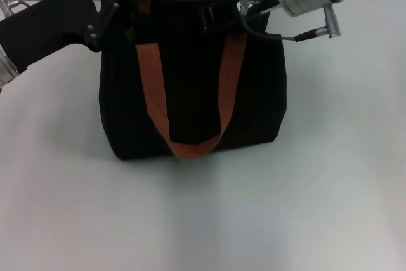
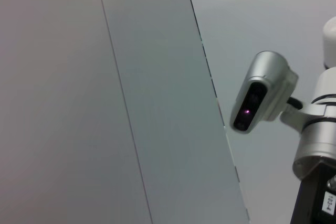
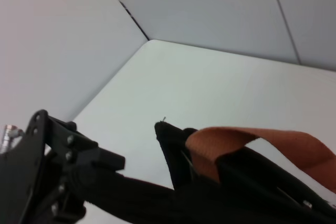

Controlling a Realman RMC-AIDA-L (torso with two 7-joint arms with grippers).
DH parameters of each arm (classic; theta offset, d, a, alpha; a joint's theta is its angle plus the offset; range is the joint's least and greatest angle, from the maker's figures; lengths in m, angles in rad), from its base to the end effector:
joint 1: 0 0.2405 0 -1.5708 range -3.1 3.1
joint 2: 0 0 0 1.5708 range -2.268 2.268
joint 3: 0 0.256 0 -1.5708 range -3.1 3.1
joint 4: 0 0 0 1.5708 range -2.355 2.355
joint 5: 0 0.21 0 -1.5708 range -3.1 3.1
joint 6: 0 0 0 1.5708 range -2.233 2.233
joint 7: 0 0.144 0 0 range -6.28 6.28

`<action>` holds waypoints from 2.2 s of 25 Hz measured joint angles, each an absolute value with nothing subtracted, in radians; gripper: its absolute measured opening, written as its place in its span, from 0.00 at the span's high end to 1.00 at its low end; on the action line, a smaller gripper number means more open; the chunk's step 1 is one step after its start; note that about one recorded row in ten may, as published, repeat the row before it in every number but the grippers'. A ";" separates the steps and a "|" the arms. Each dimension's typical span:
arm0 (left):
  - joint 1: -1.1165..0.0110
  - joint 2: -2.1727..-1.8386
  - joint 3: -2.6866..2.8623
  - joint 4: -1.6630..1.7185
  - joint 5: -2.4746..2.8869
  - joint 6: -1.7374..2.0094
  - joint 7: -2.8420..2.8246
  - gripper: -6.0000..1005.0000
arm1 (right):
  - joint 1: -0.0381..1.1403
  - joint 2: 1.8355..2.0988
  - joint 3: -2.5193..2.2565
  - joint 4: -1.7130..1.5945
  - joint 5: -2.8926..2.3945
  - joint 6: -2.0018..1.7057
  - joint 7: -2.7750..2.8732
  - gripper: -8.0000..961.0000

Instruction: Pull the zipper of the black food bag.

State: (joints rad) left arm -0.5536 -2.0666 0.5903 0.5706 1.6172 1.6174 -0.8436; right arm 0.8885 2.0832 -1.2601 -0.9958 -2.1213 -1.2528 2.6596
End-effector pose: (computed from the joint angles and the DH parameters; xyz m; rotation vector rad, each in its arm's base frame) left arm -0.2317 0.3517 0.0414 -2.3175 0.0441 -1.0069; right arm 0.0751 0.4133 -0.0325 -2.6733 1.2123 0.2971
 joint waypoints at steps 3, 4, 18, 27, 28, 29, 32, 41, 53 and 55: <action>-0.553 -2.066 0.590 0.571 1.616 1.615 -0.844 0.94 | 0.875 2.084 -1.261 -1.034 -2.132 -1.260 2.663 0.92; -0.550 -2.066 0.590 0.571 1.614 1.611 -0.844 0.94 | 0.870 2.084 -1.261 -1.045 -2.133 -1.264 2.665 0.92; -0.544 -2.065 0.591 0.571 1.614 1.611 -0.843 0.94 | 0.859 2.083 -1.268 -1.095 -2.174 -1.277 2.693 0.99; -0.537 -2.063 0.585 0.571 1.612 1.610 -0.842 0.94 | 0.814 2.085 -1.276 -1.211 -2.282 -1.292 2.768 0.99; -0.534 -2.063 0.579 0.571 1.612 1.607 -0.841 0.94 | 0.805 2.086 -1.276 -1.227 -2.288 -1.295 2.774 0.99; -0.531 -2.063 0.578 0.571 1.609 1.605 -0.841 0.94 | 0.787 2.086 -1.277 -1.265 -2.303 -1.302 2.787 0.99; -0.526 -2.063 0.578 0.572 1.601 1.602 -0.841 0.94 | 0.766 2.087 -1.277 -1.308 -2.325 -1.313 2.806 0.99; -0.520 -2.061 0.577 0.573 1.599 1.601 -0.841 0.94 | 0.667 2.090 -1.265 -1.462 -2.377 -1.345 2.852 0.99; -0.511 -2.060 0.577 0.571 1.597 1.601 -0.841 0.94 | 0.605 2.091 -1.239 -1.516 -2.302 -1.344 2.809 0.97; -0.510 -2.062 0.577 0.571 1.597 1.600 -0.841 0.94 | 0.577 2.091 -1.204 -1.518 -2.232 -1.337 2.737 0.97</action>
State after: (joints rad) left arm -0.5098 -2.0623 0.5767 0.5706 1.5973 1.6002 -0.8407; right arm 0.5774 2.0909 -1.2038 -1.5177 -2.2322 -1.3366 2.7374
